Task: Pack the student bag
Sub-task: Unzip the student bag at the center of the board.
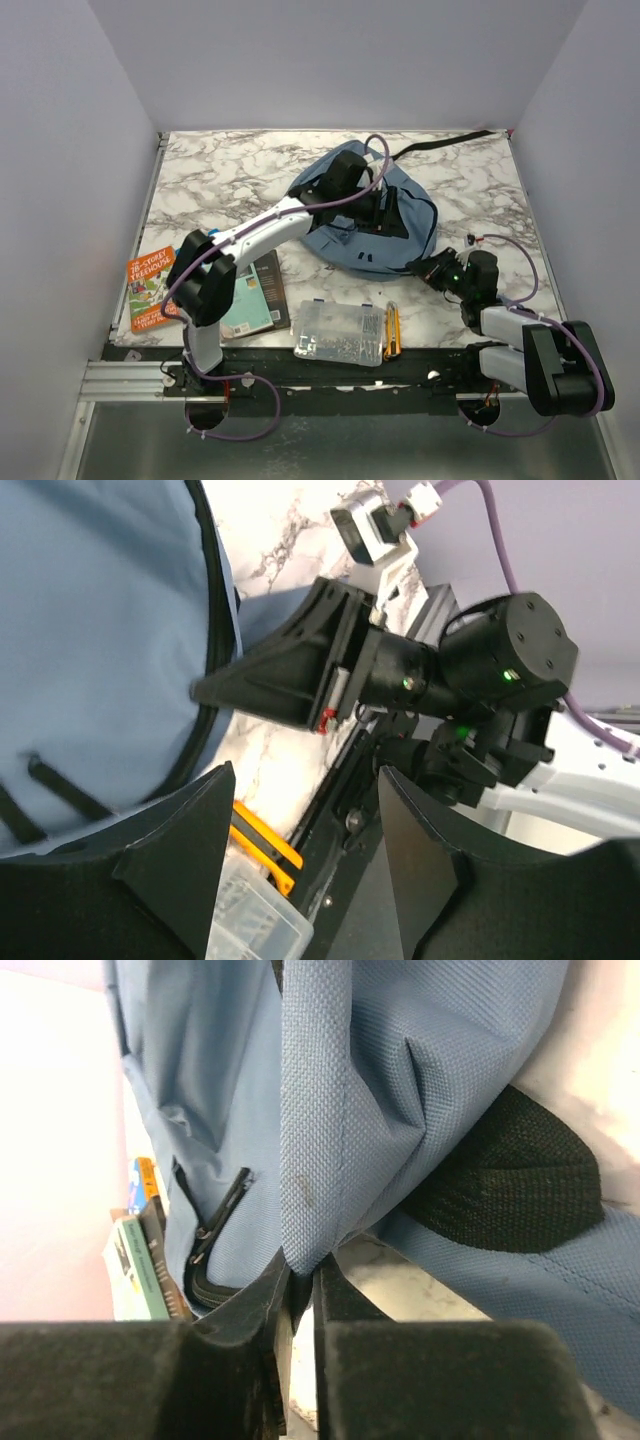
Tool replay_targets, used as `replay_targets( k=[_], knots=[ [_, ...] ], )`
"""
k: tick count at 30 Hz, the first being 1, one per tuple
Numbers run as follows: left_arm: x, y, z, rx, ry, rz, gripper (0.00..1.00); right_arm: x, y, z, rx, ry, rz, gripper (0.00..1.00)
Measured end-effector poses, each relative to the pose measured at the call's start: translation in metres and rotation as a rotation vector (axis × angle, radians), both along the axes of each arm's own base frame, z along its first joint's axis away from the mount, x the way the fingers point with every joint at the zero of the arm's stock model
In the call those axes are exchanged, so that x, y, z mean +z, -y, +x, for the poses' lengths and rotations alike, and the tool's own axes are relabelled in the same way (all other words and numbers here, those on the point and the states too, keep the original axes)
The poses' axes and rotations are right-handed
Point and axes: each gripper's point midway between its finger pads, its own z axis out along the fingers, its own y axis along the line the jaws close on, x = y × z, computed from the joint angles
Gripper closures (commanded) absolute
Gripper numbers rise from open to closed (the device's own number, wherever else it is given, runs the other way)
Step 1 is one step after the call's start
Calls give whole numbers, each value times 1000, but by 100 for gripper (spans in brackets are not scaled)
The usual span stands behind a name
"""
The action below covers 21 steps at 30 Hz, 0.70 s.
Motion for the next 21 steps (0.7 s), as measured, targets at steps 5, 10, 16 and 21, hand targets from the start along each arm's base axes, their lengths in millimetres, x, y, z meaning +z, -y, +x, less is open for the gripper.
replay_targets(
  k=[5,10,16,21],
  knots=[
    [-19,16,15,-32,18,65,44,10,-4,1,19,30,32,95],
    [-51,3,9,-27,-27,152,44,22,-5,0,24,90,50,99],
    [-108,-32,-12,33,-128,262,27,27,-7,-8,41,175,65,99],
    [-119,-61,-9,141,-198,259,25,25,-12,-6,64,183,92,99]
  ],
)
